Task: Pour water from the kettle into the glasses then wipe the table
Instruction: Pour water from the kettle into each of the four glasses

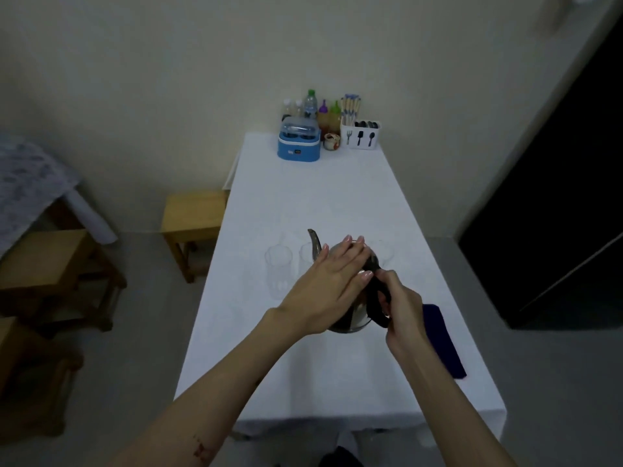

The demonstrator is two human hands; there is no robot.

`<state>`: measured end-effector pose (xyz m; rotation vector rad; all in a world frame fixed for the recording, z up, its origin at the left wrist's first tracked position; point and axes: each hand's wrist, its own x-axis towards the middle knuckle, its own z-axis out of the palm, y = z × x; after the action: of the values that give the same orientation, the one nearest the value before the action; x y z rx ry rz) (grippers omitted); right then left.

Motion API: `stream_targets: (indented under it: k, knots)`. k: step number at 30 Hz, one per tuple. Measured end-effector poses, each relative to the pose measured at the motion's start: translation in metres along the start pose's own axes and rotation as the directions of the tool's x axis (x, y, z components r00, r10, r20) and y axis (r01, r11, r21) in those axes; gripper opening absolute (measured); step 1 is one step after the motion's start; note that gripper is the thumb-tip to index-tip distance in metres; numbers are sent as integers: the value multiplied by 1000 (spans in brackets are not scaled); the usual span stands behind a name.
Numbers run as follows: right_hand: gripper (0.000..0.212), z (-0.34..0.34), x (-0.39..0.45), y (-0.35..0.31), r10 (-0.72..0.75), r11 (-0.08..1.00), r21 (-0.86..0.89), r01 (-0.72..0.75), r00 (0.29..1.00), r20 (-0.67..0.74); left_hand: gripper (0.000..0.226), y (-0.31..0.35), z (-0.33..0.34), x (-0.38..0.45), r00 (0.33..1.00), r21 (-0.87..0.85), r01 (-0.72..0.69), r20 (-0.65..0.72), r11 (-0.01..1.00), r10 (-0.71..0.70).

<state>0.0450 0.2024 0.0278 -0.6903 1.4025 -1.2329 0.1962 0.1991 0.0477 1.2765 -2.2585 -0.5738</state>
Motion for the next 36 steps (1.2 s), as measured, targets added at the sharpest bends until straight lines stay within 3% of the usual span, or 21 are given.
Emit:
stream_targets:
  k: [5,14,36]
  knots:
    - [21,26,7,13,81,987,-139,-81,997,-5,53,-32,-3,-18,991,-129,132,17,983,-131]
    - [57,44,20,14,106,942,-321,-95,994,15,58,-63,3,-21,968,-240,251,79,938,-239]
    - [45,51,35,-10,36,897,-441,1,996,76,56,-67,2,-10,960,-377,273,50,885,-275]
